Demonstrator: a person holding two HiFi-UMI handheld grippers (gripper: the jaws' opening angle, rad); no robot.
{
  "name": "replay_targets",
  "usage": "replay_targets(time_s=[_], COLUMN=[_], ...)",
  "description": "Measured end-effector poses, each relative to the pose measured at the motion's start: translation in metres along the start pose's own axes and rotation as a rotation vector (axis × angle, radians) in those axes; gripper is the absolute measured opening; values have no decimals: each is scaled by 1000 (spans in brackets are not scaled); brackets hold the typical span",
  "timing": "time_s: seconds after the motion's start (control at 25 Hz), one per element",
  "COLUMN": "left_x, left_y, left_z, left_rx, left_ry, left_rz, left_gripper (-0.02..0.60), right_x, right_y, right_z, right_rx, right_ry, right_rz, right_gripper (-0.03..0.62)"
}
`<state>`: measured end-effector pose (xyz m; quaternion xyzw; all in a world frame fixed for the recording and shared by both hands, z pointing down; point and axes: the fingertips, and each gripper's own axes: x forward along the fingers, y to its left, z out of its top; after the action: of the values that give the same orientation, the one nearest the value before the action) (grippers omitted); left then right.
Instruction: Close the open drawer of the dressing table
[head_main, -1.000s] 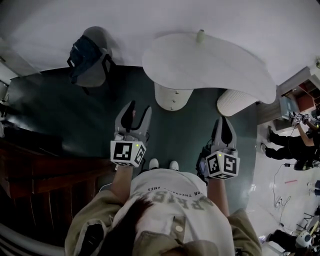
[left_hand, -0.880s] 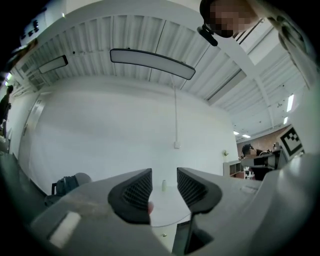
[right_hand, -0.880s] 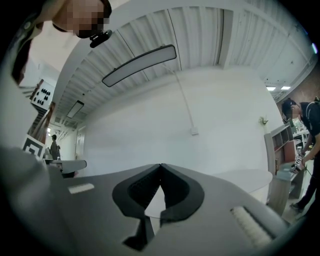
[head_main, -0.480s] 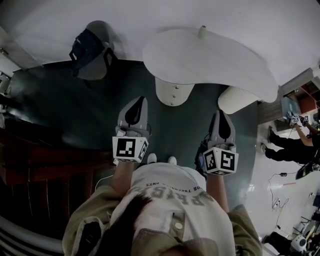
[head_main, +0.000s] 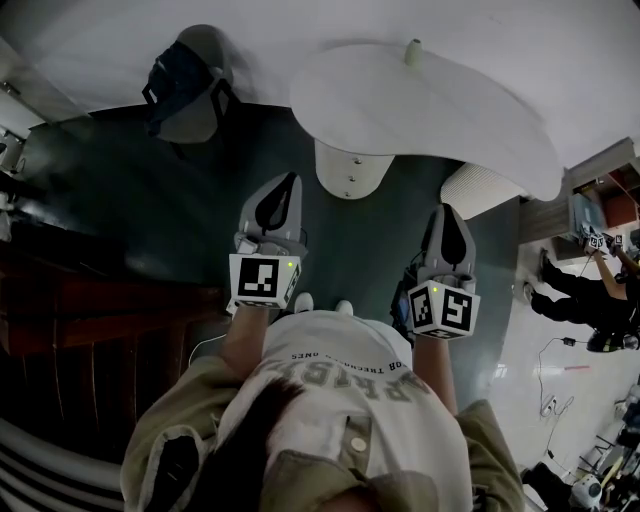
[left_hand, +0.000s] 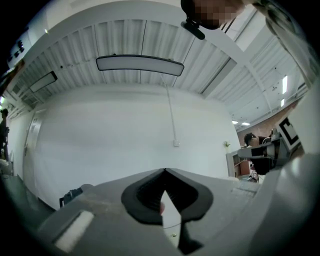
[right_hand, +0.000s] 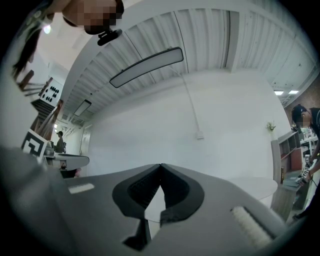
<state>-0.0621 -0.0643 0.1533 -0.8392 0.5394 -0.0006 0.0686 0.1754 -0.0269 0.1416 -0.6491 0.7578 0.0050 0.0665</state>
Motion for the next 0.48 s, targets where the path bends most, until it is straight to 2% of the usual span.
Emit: replay_targets(time_s=[0.24,0.36,0.48], left_x=[6,8,7], left_y=[0,-4,-2], left_z=[2,4,0], left_rx=[2,-15,3], left_ry=[-8,-9,-2], left_rz=[8,-2,-4], left_gripper=[6,6,6], right_x=[5,6,5], right_y=[-9,-10,-6], right_z=[0,2,3], right_rx=[-89,-92,-94], right_ry=[19,10,0], right_rz=[-64,-62,-49], right_gripper=[-2,-2,-2])
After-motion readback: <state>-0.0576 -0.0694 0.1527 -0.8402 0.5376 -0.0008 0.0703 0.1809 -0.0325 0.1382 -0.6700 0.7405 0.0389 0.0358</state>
